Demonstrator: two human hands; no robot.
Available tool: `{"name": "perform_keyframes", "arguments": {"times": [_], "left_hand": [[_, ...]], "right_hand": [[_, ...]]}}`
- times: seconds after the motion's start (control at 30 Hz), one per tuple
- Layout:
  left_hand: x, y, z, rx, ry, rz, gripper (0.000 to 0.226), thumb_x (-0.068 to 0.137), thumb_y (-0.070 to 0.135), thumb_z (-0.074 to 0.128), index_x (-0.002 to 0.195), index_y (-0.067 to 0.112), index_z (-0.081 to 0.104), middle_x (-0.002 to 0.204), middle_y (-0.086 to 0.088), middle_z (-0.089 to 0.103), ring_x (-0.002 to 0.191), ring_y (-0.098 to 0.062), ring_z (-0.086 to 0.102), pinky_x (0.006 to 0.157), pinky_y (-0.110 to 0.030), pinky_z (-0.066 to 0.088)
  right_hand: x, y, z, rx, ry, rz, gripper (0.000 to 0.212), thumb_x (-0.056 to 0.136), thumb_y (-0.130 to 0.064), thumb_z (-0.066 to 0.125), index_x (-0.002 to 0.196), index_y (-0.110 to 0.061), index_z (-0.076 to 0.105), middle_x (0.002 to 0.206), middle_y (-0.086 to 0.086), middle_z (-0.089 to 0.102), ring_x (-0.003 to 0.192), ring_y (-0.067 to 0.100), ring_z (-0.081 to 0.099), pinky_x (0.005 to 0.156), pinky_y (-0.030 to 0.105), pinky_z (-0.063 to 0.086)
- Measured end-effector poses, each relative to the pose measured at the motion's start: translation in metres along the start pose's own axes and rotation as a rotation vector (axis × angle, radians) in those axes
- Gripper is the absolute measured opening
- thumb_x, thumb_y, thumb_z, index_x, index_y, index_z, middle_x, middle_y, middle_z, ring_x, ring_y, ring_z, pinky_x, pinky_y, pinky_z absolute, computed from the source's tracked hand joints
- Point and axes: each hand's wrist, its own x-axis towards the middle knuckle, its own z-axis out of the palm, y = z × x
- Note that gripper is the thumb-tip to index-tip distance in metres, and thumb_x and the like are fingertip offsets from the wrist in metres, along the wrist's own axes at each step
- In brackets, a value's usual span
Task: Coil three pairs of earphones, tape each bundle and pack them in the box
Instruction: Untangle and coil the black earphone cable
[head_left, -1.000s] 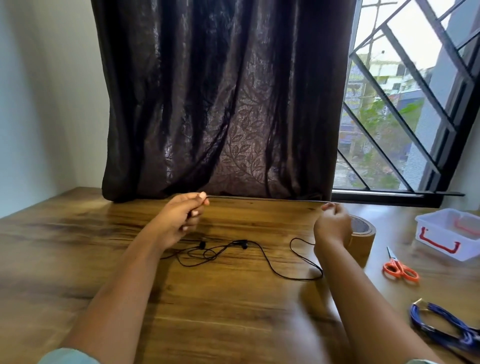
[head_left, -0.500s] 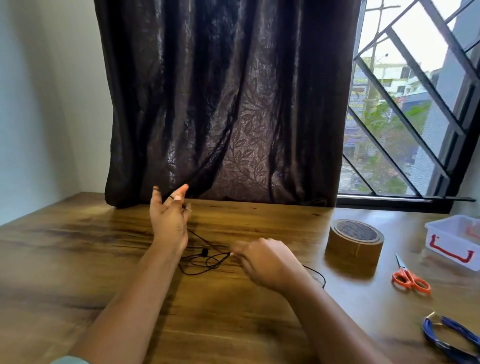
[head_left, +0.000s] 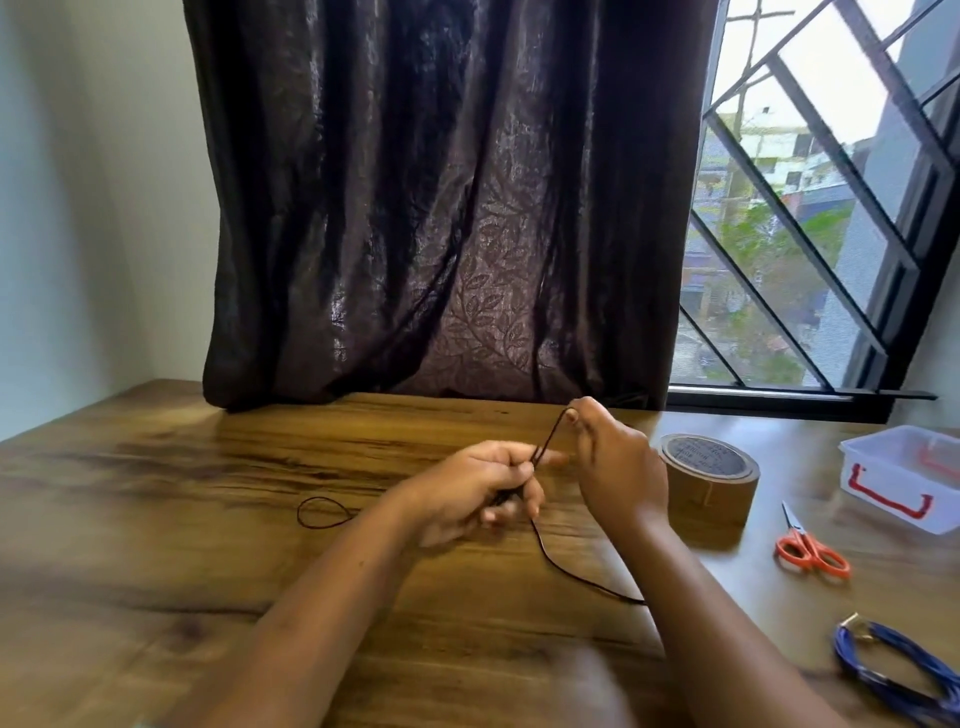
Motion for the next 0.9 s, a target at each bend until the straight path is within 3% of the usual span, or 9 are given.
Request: {"name": "perform_keyframes", "arguments": {"times": [0.1,0.2,0.33,0.43,0.5,0.57,0.67,0.8,0.9], "left_hand": [[-0.002,0.006,-0.005,-0.208,-0.017,0.063,0.034,0.1,0.004,0.03,0.126,0.008,0.051,0.066,-0.001,0.057,0.033,0.002,0.03,0.034,-0.01,0.027],[-0.003,0.009,-0.004,-0.338,0.002,0.123,0.036,0.099,0.003,0.029,0.133,0.001,0.041,0.079,-0.001,0.067,0.035,0.0,0.036,0.036,-0.01,0.032],[0.003,0.011,-0.014,-0.501,0.273,0.326,0.039,0.1,0.004,0.03,0.139,0.007,0.03,0.106,-0.009,0.071,0.049,-0.006,0.057,0.046,-0.013,0.048],[0.004,0.007,-0.041,-0.393,0.524,0.414,0.047,0.102,0.003,0.024,0.147,0.017,0.016,0.115,-0.014,0.063,0.072,-0.016,0.071,0.058,-0.018,0.055],[0.0,0.001,-0.055,-0.112,0.622,0.326,0.054,0.103,0.005,0.023,0.151,0.021,0.005,0.109,-0.006,0.063,0.083,-0.018,0.069,0.066,-0.019,0.057],[-0.003,-0.002,-0.053,0.133,0.549,0.164,0.053,0.102,0.004,0.026,0.15,0.021,0.013,0.101,-0.001,0.064,0.081,-0.016,0.065,0.063,-0.018,0.055],[-0.004,-0.001,-0.035,0.194,0.244,0.0,0.041,0.101,0.001,0.029,0.139,0.013,0.039,0.084,-0.004,0.066,0.051,-0.006,0.056,0.042,-0.013,0.04],[-0.009,0.01,-0.023,-0.117,-0.049,-0.07,0.039,0.094,0.001,0.034,0.128,0.009,0.051,0.064,-0.007,0.058,0.034,-0.002,0.036,0.032,-0.011,0.028],[-0.015,0.018,-0.027,-0.411,-0.213,0.056,0.051,0.09,0.014,0.046,0.138,0.002,0.039,0.052,-0.001,0.047,0.03,0.001,0.031,0.03,-0.011,0.023]], "right_hand": [[0.0,-0.004,0.004,0.008,-0.082,0.034,0.018,0.1,-0.034,0.04,0.098,-0.029,0.056,0.077,0.003,0.067,0.076,0.032,0.064,0.057,0.031,0.037],[-0.01,-0.019,0.014,-0.035,-0.272,-0.011,0.022,0.1,-0.032,0.041,0.114,-0.034,0.057,0.092,0.003,0.07,0.087,0.029,0.067,0.06,0.03,0.042],[-0.026,-0.051,0.027,-0.044,-0.523,-0.172,0.021,0.099,-0.027,0.038,0.11,-0.024,0.056,0.098,0.002,0.069,0.09,0.027,0.067,0.07,0.034,0.05],[-0.031,-0.07,0.024,-0.028,-0.614,-0.353,0.023,0.102,-0.031,0.035,0.106,-0.019,0.054,0.096,0.004,0.069,0.085,0.028,0.066,0.066,0.033,0.046],[-0.026,-0.072,0.016,-0.051,-0.536,-0.422,0.024,0.102,-0.034,0.033,0.101,-0.02,0.053,0.091,0.002,0.069,0.08,0.027,0.066,0.061,0.031,0.043],[-0.017,-0.064,0.006,-0.054,-0.434,-0.433,0.025,0.101,-0.039,0.036,0.104,-0.026,0.057,0.092,-0.002,0.069,0.08,0.023,0.066,0.061,0.031,0.044],[-0.002,-0.036,-0.007,0.047,-0.265,-0.366,0.024,0.095,-0.046,0.045,0.097,-0.029,0.061,0.092,-0.009,0.068,0.081,0.014,0.065,0.062,0.03,0.045],[0.01,-0.004,-0.009,0.22,-0.029,-0.21,0.021,0.094,-0.045,0.042,0.093,-0.031,0.057,0.088,-0.013,0.064,0.078,0.011,0.063,0.065,0.037,0.052],[0.007,-0.003,0.003,0.204,-0.068,-0.045,0.016,0.096,-0.039,0.042,0.091,-0.03,0.054,0.082,-0.009,0.063,0.075,0.017,0.061,0.065,0.04,0.051]]}}
